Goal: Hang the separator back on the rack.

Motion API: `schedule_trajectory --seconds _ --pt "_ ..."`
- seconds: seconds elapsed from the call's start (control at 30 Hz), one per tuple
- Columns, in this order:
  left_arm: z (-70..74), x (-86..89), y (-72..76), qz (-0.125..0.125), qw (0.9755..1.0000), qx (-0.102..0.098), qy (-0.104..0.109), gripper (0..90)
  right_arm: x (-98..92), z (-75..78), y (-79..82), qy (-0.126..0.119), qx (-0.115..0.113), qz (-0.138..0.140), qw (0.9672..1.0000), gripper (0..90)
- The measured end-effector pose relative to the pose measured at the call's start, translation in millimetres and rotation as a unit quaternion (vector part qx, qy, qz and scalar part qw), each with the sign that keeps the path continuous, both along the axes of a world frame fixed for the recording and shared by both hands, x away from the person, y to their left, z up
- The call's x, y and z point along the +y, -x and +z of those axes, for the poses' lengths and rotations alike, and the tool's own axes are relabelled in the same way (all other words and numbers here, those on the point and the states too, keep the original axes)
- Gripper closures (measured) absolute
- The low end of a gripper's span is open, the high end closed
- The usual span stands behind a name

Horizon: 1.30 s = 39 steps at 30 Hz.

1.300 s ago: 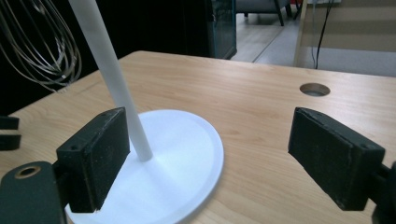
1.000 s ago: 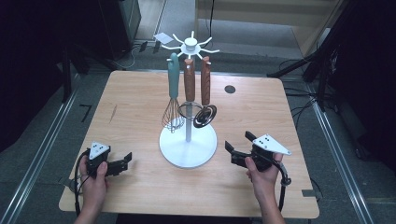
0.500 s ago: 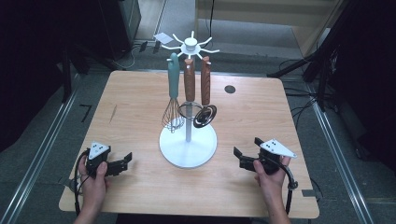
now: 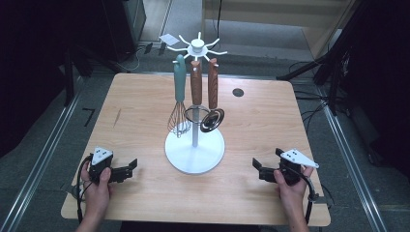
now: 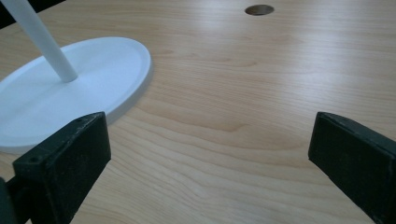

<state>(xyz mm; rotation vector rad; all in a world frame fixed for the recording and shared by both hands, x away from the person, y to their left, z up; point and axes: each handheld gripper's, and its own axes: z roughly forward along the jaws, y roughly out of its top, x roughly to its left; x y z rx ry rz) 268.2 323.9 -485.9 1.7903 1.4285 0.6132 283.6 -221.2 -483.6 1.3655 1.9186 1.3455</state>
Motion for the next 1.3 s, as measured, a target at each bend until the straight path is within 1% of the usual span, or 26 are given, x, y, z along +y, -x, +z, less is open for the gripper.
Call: schedule_trajectory --seconds 0.1,0.13,0.37,0.43,0.5,0.6,0.67,0.77,0.87,0.93,1.0,1.07,1.2,1.27,1.3 --pt "0.1 -0.1 0.2 -0.002 1.0 0.0 -0.003 1.3 -9.2 -2.2 3.0 0.005 0.002 -0.009 1.0 0.0" --pt "0.2 -0.4 0.3 -0.001 1.0 0.0 -0.005 1.3 -12.0 -3.0 4.1 0.01 0.002 -0.011 0.9999 0.0" --pt "0.0 -0.8 0.2 0.0 1.0 -0.001 -0.006 1.3 -29.7 -5.6 12.3 0.013 0.009 -0.024 0.9996 0.0" --pt "0.1 -0.9 0.2 0.002 1.0 -0.001 -0.007 1.1 -34.1 -7.7 14.4 0.019 0.012 -0.028 0.9993 0.0" --pt "0.0 -0.7 0.1 0.002 1.0 0.0 -0.006 0.0 -37.5 -10.5 15.9 0.036 0.017 -0.036 0.9985 0.0" --pt "0.2 -0.6 0.0 0.003 1.0 0.001 -0.006 0.0 -42.7 -15.1 17.6 0.052 0.025 -0.043 0.9974 0.0" --pt "0.1 -0.7 -0.1 0.003 1.0 0.002 -0.007 0.0 -46.4 -17.3 17.8 0.055 0.028 -0.05 0.9969 0.0" --pt "0.0 -0.6 -0.2 0.002 1.0 0.001 -0.005 0.0 -52.6 -20.0 18.3 0.051 0.033 -0.053 0.9968 0.0" --pt "-0.1 -0.5 -0.4 0.002 1.0 0.002 -0.004 0.0 -58.1 -22.3 20.1 0.053 0.036 -0.058 0.9963 0.0" --pt "-0.1 -0.2 -0.4 0.002 1.0 0.002 -0.002 0.0 -61.3 -23.0 20.8 0.047 0.035 -0.063 0.9963 0.1" --pt "-0.1 -0.1 -0.4 0.003 1.0 0.003 -0.001 0.0 -62.9 -23.1 20.5 0.044 0.034 -0.071 0.9959 0.1" --pt "-0.1 -0.1 -0.5 0.003 1.0 0.003 -0.002 0.0 -61.9 -24.5 20.0 0.042 0.04 -0.072 0.9957 0.1" --pt "-0.2 -0.7 -0.4 0.003 1.0 0.002 -0.005 0.0 -58.1 -25.6 17.9 0.052 0.05 -0.066 0.9952 0.1" --pt "-0.1 -0.7 -0.7 0.002 1.0 0.004 -0.006 0.0 -56.7 -26.1 16.0 0.06 0.058 -0.065 0.9945 0.1" --pt "-0.4 -1.1 -1.2 0.001 1.0 0.006 -0.007 0.0 -55.5 -26.3 15.0 0.065 0.065 -0.064 0.9937 0.1"
